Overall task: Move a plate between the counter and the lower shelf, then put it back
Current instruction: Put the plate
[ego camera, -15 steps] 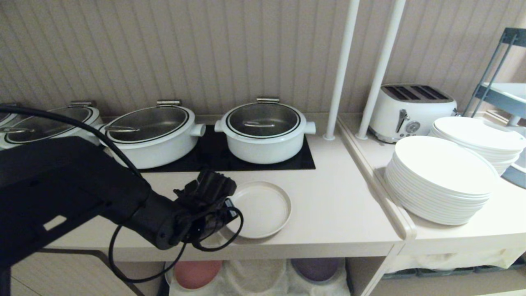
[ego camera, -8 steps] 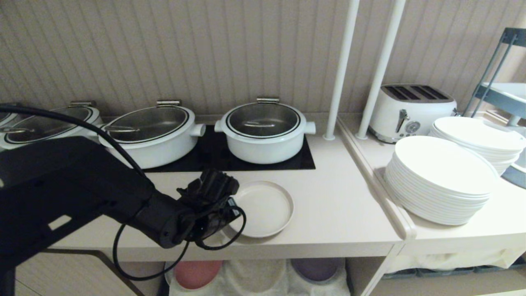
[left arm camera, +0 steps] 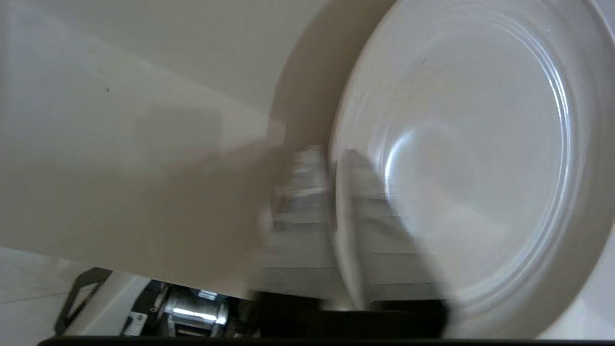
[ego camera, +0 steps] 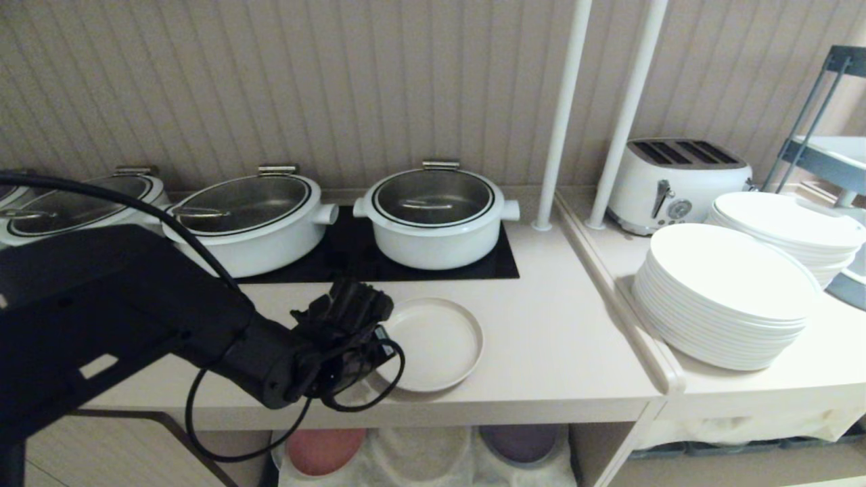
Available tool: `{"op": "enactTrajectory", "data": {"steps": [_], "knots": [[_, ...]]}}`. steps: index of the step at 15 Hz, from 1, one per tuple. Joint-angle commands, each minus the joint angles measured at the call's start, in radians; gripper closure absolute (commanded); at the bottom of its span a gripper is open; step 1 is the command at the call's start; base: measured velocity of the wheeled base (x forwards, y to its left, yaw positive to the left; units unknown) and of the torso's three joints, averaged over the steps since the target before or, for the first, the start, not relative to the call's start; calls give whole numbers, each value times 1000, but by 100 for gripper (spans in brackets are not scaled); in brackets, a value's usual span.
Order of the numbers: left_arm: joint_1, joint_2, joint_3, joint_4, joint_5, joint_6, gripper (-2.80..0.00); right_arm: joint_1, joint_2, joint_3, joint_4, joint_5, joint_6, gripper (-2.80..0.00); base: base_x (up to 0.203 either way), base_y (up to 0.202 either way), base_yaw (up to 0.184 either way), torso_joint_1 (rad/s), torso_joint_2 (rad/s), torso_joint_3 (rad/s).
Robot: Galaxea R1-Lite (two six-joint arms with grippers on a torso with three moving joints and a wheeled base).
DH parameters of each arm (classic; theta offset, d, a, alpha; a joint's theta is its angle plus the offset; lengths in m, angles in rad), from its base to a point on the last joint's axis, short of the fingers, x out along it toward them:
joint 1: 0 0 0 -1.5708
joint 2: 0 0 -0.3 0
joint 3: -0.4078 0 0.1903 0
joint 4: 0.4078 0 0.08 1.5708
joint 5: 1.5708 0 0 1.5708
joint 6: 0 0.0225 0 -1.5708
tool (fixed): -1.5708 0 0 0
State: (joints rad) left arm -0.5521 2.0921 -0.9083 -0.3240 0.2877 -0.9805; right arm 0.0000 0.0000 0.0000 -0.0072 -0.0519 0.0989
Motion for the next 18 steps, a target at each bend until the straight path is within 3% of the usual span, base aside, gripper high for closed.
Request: {"op": "enactTrajectory", "data": {"steps": [1,18], "knots": [[0,-1,0,-3,2,-6,-280,0,0,0,0,0,1,0,0,0,0,0,0,0],[-33,-151,29,19,39,-3,-280,0,0,0,0,0,1,0,0,0,0,0,0,0]]}}
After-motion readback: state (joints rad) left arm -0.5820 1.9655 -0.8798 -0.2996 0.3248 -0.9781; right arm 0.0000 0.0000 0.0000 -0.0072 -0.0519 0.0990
